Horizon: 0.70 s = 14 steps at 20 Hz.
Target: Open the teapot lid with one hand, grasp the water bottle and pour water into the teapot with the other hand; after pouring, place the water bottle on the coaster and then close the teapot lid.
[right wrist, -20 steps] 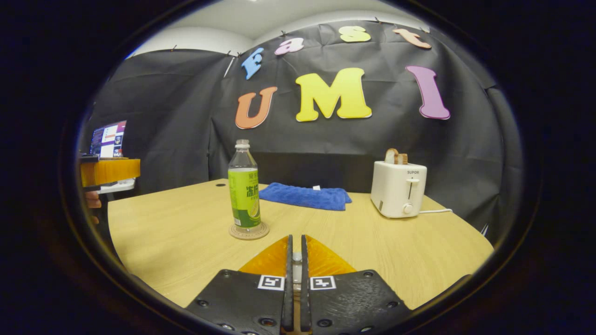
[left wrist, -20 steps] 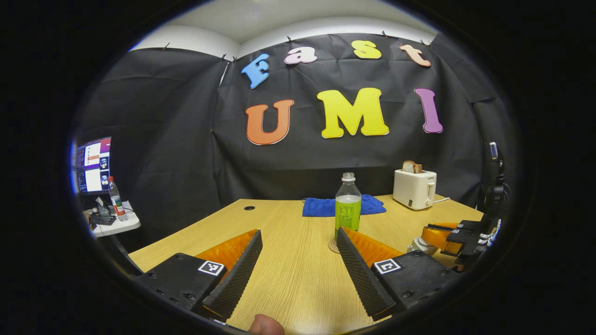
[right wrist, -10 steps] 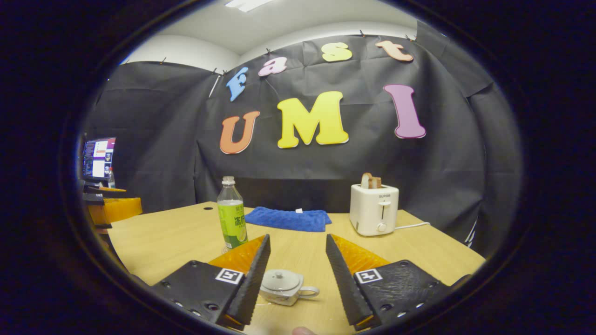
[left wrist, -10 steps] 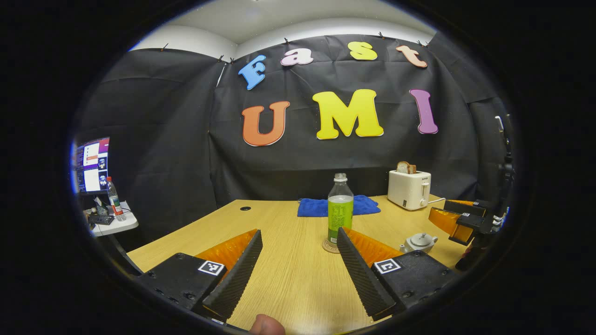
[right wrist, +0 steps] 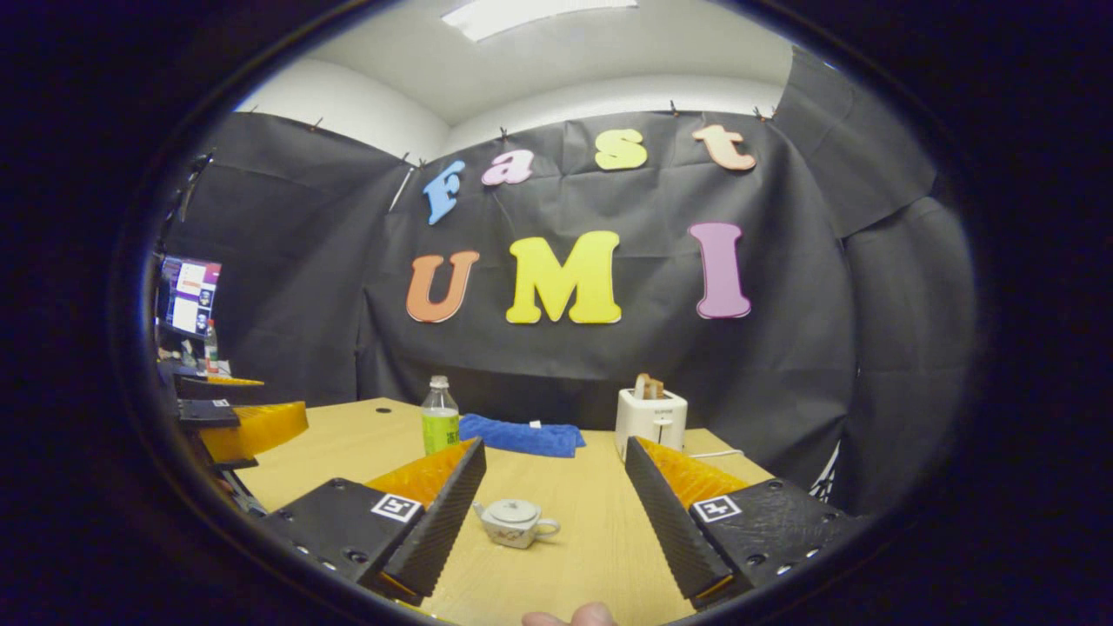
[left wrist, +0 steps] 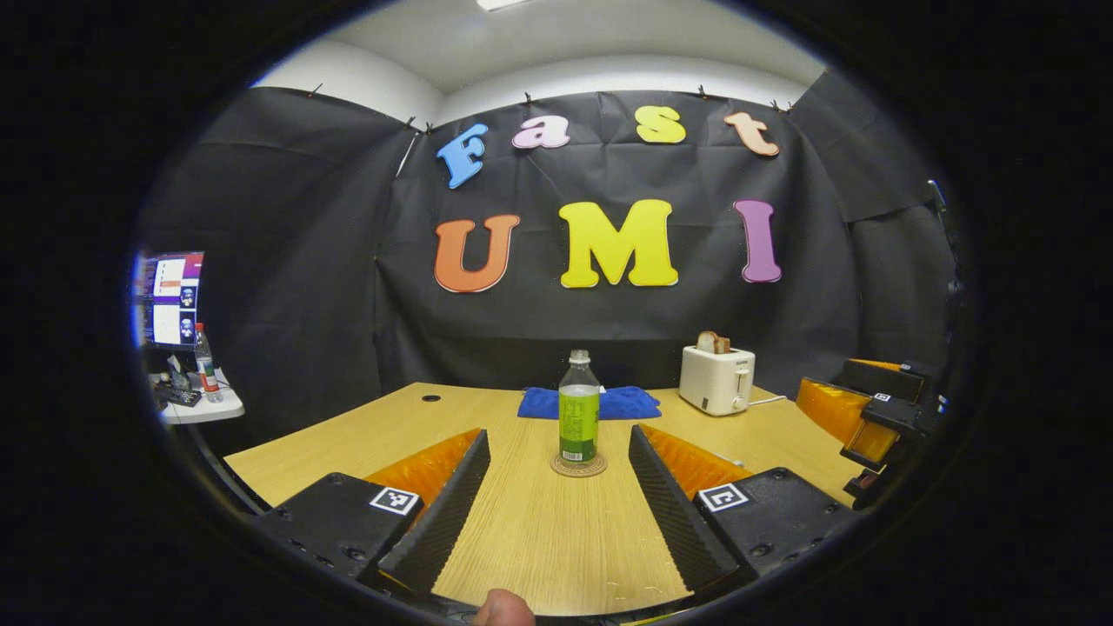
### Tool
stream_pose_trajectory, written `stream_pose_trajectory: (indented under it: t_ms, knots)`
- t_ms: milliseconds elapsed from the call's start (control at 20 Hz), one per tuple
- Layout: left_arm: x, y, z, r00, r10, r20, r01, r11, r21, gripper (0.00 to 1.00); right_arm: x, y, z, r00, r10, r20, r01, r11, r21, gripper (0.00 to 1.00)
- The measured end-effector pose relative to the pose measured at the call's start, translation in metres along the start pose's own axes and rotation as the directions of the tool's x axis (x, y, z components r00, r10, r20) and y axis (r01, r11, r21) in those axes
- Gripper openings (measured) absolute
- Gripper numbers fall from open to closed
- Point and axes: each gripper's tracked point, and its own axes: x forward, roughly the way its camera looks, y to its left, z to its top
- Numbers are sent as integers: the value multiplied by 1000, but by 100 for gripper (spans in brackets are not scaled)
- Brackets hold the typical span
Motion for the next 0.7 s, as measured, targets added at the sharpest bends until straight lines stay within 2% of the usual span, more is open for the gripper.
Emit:
stream_pose_trajectory:
  t_ms: [100, 250, 300, 500, 700]
  knots:
    - [-15, -10, 4, 1000, -7, 22, 7, 1000, -8, 100, -24, 0, 5, 1000, -4, 26, 3, 1000, 27, 96]
    - [-33, -26, 7, 999, -25, 23, 25, 1000, -2, 100, -51, 0, -3, 1000, 8, 6, -9, 999, 48, 97]
    - [-39, -28, 10, 999, -23, 25, 22, 1000, 5, 100, -58, -2, -4, 1000, 7, 0, -7, 999, 52, 94]
    - [-61, -38, 10, 999, -33, 24, 32, 999, 22, 100, -72, -19, -4, 999, -22, -47, 25, 997, 67, 96]
    - [-75, -34, 18, 999, -28, 35, 27, 1000, 14, 100, -70, -24, 16, 998, -37, -57, 42, 995, 94, 96]
